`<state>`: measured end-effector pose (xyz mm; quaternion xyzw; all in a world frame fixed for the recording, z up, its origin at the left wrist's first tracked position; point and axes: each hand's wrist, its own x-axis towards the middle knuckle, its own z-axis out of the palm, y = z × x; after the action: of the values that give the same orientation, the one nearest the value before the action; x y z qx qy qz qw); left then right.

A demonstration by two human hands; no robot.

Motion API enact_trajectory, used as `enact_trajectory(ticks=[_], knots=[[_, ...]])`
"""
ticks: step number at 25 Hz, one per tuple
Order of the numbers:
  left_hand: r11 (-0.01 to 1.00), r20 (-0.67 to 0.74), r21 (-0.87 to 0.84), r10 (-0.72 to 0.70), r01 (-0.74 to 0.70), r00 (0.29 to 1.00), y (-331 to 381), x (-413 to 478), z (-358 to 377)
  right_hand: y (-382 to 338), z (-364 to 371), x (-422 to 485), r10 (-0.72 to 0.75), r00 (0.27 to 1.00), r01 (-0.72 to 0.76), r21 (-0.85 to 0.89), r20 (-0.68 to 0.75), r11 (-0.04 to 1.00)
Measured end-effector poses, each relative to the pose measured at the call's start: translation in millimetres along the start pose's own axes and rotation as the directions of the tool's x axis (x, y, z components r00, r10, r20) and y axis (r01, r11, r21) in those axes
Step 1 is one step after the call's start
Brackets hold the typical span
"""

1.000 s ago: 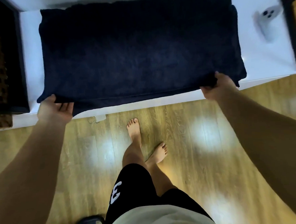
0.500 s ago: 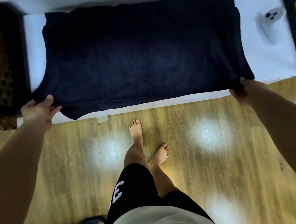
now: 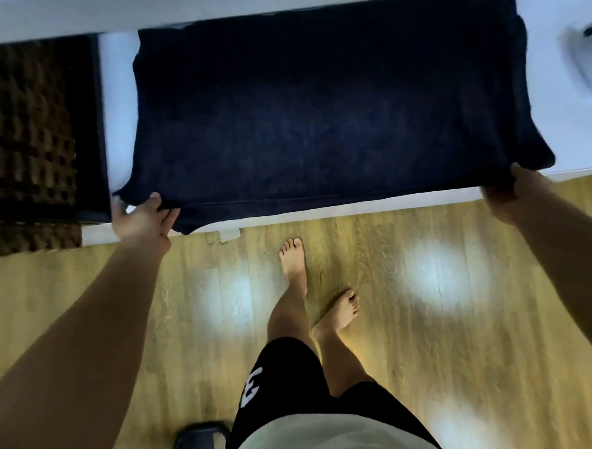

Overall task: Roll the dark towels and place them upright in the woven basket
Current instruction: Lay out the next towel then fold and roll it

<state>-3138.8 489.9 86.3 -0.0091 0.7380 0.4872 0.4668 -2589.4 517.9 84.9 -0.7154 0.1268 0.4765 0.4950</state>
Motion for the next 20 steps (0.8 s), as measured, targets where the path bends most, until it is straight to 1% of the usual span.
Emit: enact_trajectory(ticks=[2,3,4,5,6,7,8,9,11,12,15,17,19,20], knots=[[0.986,0.006,0.077,0.145,-0.145,0.989,-0.5,-3.0,-3.1,-7.2,-5.1,8.1,-0.07,0.997,0.07,0.021,-0.024,0.997],[0.983,0.014,0.062,0.172,-0.172,0.985,-0.8,-3.7,-3.8,-9.9,-7.2,11.0,-0.094,0.995,0.095,0.036,-0.031,0.995],[0.985,0.008,0.033,0.167,-0.167,0.986,-0.7,-4.2,-3.2,-10.8,-9.6,12.2,-0.092,0.995,0.094,0.082,-0.034,0.992],[0.993,-0.014,-0.013,0.116,-0.116,0.993,-0.8,-3.7,-1.8,-10.0,-10.5,12.8,-0.066,0.997,0.071,0.122,-0.048,0.99],[0.996,-0.022,-0.08,0.028,-0.03,0.999,-0.5,-3.3,-0.4,-6.0,-9.5,11.6,-0.017,0.999,0.025,0.163,-0.047,0.986],[0.985,-0.004,-0.158,-0.073,0.072,0.997,0.4,-2.9,1.7,-0.9,-7.0,7.8,0.01,0.999,-0.005,0.166,-0.035,0.986],[0.967,0.028,-0.198,-0.157,0.16,0.987,1.1,-2.8,3.6,4.8,-3.8,3.3,0.03,0.999,-0.027,0.158,-0.018,0.987],[0.958,0.053,-0.192,-0.207,0.213,0.977,1.6,-2.1,4.9,10.5,-0.2,0.1,0.048,0.999,-0.046,0.134,-0.012,0.99],[0.967,0.055,-0.125,-0.218,0.224,0.974,4.5,-1.2,7.0,20.2,6.2,-7.1,0.061,0.998,-0.06,0.107,-0.008,0.992],[0.975,0.045,-0.105,-0.189,0.193,0.981,7.5,-1.3,7.1,18.9,9.3,-12.6,0.051,0.999,-0.05,0.116,-0.003,0.992],[0.993,0.009,-0.114,-0.031,0.032,0.999,26.0,-9.0,9.5,-5.2,14.5,-32.2,-0.028,0.999,0.022,0.2,0.026,0.98],[0.982,0.036,-0.181,0.06,-0.052,0.998,52.2,-23.6,16.2,-34.5,14.3,-58.3,-0.099,0.985,0.059,0.265,0.139,0.962],[0.947,0.005,-0.296,0.133,-0.126,0.991,82.7,-41.4,19.3,-60.2,10.9,-88.9,-0.182,0.954,0.108,0.294,0.239,0.95],[0.917,-0.016,-0.359,0.177,-0.171,0.984,97.1,-54.3,19.1,-68.4,7.3,-106.1,-0.22,0.931,0.114,0.341,0.292,0.933]])
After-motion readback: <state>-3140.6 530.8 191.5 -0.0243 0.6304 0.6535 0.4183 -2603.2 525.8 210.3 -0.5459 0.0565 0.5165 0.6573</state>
